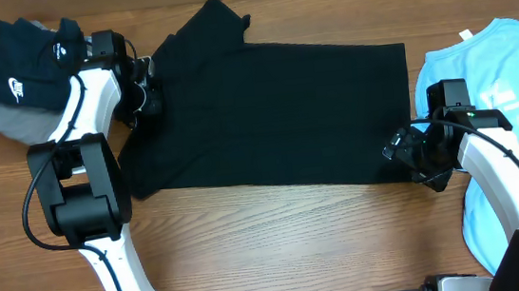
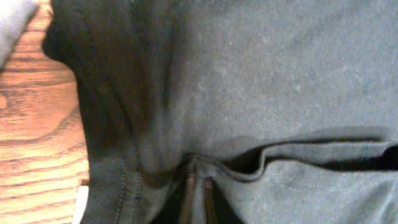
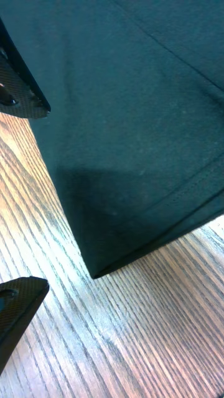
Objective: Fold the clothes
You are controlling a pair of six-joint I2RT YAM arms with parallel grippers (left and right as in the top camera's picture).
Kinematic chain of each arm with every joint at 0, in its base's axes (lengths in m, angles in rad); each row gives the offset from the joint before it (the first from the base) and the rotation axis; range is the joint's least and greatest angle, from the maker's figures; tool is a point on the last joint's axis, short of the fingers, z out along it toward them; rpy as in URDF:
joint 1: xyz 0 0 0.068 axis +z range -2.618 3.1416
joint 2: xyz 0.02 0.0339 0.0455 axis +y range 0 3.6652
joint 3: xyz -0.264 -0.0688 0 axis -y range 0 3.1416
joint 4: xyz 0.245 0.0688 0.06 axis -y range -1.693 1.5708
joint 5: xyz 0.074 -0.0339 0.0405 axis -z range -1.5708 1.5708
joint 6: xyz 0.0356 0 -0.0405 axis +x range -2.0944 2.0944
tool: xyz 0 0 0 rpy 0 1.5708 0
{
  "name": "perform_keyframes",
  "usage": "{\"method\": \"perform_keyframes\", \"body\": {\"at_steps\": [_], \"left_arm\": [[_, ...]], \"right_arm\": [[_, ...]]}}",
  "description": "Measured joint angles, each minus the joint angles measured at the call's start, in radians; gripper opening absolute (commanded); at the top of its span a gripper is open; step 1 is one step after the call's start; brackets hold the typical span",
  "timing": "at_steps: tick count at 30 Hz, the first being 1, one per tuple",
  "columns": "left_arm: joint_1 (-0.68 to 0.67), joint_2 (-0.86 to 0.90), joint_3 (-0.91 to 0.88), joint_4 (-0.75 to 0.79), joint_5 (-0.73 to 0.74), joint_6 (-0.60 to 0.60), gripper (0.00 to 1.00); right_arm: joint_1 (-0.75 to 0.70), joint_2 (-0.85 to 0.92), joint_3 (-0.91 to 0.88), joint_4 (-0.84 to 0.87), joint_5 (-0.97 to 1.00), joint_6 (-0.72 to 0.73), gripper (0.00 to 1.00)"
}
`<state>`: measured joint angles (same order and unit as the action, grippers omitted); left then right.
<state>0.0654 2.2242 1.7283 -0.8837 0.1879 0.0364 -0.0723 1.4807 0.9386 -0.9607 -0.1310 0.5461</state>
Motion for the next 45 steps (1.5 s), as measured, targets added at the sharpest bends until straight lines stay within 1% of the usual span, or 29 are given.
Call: {"method": "perform_keyframes", "body": {"at_steps": [5, 9, 15, 19, 20, 23, 24, 26, 29, 31, 36, 40, 43, 45], "left_arm": [[0.000, 0.000, 0.000, -0.020, 0.004, 0.000, 0.04], [0.000, 0.000, 0.009, -0.078, 0.006, 0.000, 0.04], [-0.002, -0.001, 0.114, -0.164, 0.005, 0.002, 0.04], [-0.012, -0.009, 0.168, -0.171, -0.022, 0.015, 0.20], [-0.013, -0.013, 0.169, -0.172, -0.028, 0.018, 0.27], [-0.013, -0.014, 0.157, -0.159, -0.038, 0.018, 0.43], [-0.013, -0.014, 0.143, -0.148, -0.040, 0.017, 0.50], [-0.013, -0.014, 0.109, -0.125, -0.043, 0.014, 0.56], [-0.013, -0.014, 0.053, -0.091, -0.047, 0.011, 0.58], [-0.013, -0.014, 0.021, -0.059, -0.047, 0.011, 0.57], [-0.013, -0.014, -0.040, 0.000, -0.038, 0.011, 0.45], [-0.013, -0.014, -0.068, 0.033, -0.034, 0.011, 0.42], [-0.013, -0.014, -0.078, 0.043, -0.033, 0.011, 0.31], [-0.012, -0.014, -0.080, 0.047, -0.032, 0.008, 0.26]], "right_arm": [[0.000, 0.000, 0.000, 0.000, 0.000, 0.000, 0.85], [0.000, 0.000, 0.000, 0.000, 0.000, 0.000, 0.84], [0.000, 0.000, 0.000, 0.003, 0.000, 0.000, 0.85], [0.000, 0.000, 0.000, 0.002, 0.000, 0.000, 0.84], [0.000, 0.000, 0.000, 0.002, 0.000, 0.000, 0.85], [0.000, 0.000, 0.000, 0.003, 0.000, 0.000, 0.85], [0.000, 0.000, 0.000, 0.003, 0.000, 0.000, 0.85], [0.000, 0.000, 0.000, 0.003, 0.000, 0.000, 0.85], [0.000, 0.000, 0.000, 0.003, 0.000, 0.000, 0.85], [0.000, 0.000, 0.000, 0.002, 0.000, 0.000, 0.85], [0.000, 0.000, 0.000, 0.000, 0.000, 0.000, 0.85], [0.000, 0.000, 0.000, 0.000, 0.000, 0.000, 0.85], [0.000, 0.000, 0.000, -0.002, 0.000, 0.000, 0.85], [0.000, 0.000, 0.000, 0.000, 0.000, 0.000, 0.85]]}}
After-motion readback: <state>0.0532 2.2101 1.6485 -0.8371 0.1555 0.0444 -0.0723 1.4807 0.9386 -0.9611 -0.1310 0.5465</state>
